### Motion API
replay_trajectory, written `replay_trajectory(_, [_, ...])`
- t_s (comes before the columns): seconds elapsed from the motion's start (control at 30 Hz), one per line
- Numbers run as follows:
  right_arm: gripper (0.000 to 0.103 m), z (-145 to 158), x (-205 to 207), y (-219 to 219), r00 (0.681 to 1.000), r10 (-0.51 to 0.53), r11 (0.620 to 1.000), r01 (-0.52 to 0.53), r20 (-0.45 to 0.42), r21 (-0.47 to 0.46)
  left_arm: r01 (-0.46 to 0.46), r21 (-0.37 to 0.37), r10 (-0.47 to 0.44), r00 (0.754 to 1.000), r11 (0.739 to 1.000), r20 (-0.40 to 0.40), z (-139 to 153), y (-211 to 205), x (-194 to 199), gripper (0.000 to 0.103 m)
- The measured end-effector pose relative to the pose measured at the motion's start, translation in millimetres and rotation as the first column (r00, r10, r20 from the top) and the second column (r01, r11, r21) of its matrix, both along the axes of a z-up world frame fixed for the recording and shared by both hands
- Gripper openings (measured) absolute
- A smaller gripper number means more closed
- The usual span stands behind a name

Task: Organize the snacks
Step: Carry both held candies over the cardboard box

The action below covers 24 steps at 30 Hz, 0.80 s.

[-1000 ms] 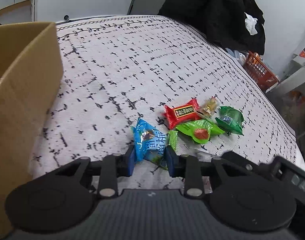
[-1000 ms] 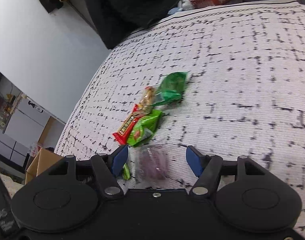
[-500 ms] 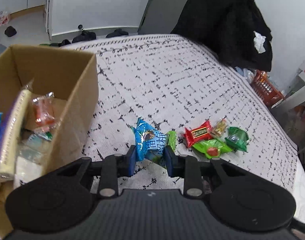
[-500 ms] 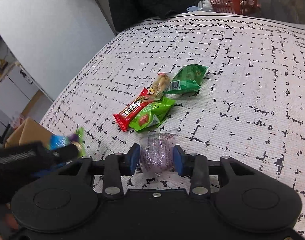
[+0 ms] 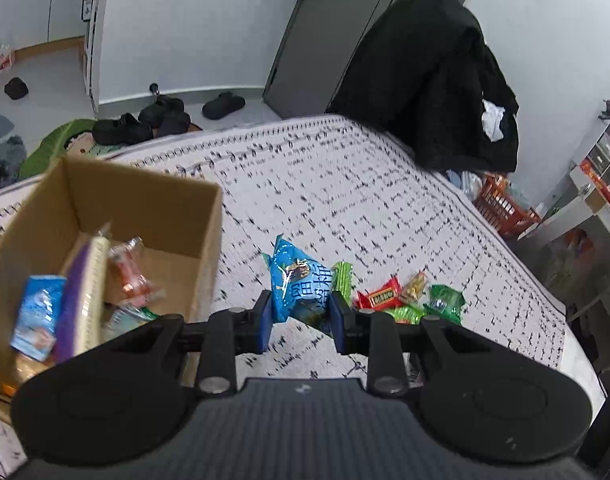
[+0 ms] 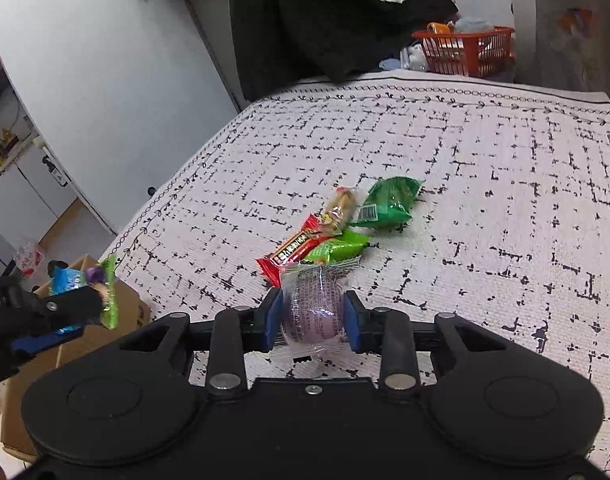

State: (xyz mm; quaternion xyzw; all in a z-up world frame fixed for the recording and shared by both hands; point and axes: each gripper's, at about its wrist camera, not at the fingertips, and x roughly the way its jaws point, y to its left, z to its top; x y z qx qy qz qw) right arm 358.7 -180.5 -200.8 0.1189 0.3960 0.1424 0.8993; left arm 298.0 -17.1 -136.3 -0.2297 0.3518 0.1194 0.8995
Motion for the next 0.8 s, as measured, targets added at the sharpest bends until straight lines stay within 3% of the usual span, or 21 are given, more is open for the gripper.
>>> replay_trajectory(0.43, [0.032,32,-29,25,0.993,0.085,0.996,-0.086,0.079,0.005,-0.021,0.022,0.02,0.998,1.0,0.061,33,33,-30,0.028])
replay_trajectory(0.8, [0.032,59,-56,69,0.976,0.172,0.984,-0.177,0.133,0.026,-0.085,-0.013,0.086,0.994,0.996,0.07,37,66,-44,0.028])
